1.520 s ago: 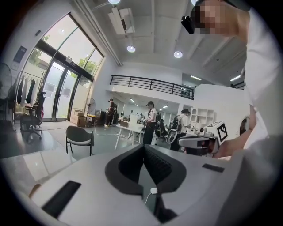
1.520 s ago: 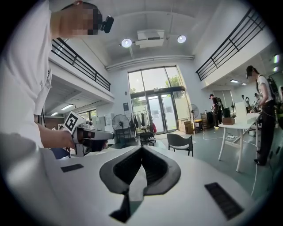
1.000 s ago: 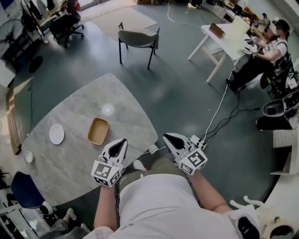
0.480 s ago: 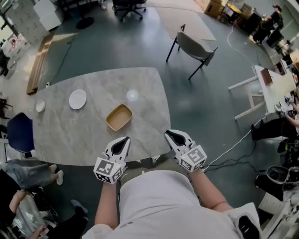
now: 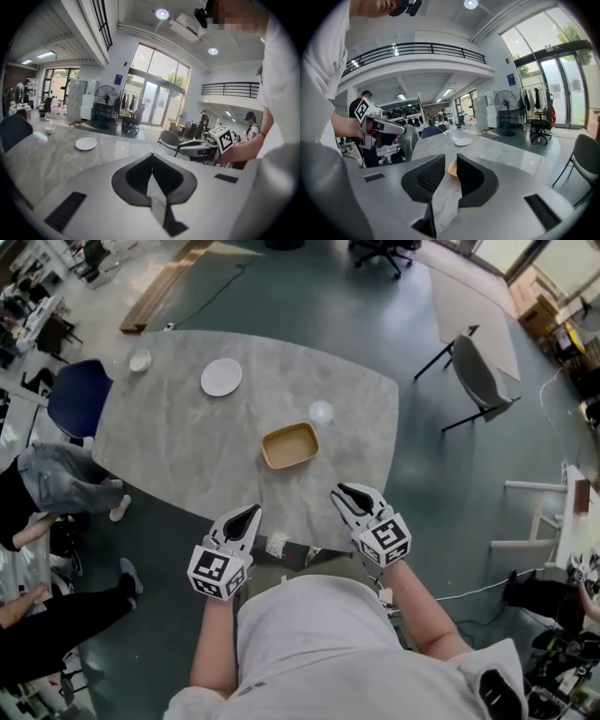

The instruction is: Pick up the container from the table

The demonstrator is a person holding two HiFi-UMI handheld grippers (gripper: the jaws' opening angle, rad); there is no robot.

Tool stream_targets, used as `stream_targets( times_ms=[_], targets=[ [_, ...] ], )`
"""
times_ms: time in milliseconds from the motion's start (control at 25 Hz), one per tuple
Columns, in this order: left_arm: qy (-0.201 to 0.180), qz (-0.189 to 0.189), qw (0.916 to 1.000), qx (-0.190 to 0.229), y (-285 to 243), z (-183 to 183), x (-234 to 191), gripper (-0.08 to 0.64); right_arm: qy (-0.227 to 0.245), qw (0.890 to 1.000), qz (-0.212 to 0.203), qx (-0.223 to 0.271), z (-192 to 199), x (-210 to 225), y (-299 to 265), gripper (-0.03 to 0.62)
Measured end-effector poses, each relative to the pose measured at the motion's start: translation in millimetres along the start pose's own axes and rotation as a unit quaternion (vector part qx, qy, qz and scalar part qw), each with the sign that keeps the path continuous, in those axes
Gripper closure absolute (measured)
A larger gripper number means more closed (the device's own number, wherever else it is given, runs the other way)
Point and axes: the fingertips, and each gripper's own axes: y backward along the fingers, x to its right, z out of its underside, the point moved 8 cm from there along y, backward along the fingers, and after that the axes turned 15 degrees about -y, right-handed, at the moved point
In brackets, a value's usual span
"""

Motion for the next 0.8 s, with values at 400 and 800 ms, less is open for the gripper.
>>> stream_targets(
  times_ms=[400,800],
  targets=[
    [0.060,-0.112,0.9909,-0.044,67,56,-1,0.557,0.099,0.988,-0.068,-0.099,22,-6,-90,0.472],
    [0.092,-0.169,0.9788,-0.070,113,85,-17,0.557,0.199,0.956,-0.047,-0.208,54,3,-162,0.445]
  ],
)
